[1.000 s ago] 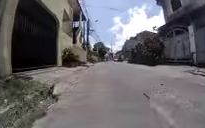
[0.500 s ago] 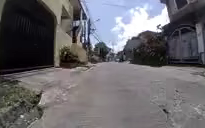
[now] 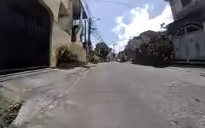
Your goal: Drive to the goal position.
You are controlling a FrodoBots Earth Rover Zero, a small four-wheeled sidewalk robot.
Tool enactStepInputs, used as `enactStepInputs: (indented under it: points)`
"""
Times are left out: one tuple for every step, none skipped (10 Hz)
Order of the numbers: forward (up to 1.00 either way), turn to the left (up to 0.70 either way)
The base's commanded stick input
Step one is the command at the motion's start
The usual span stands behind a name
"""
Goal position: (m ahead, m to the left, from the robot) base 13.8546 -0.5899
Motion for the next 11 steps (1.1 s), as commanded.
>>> enactStepInputs:
  points:
    - [1.00, -0.02]
    - [1.00, -0.02]
    - [1.00, -0.02]
    - [1.00, -0.02]
    - [1.00, -0.02]
    - [1.00, -0.02]
    - [1.00, -0.02]
    - [1.00, -0.02]
    - [1.00, -0.02]
    - [1.00, -0.02]
    - [1.00, -0.02]
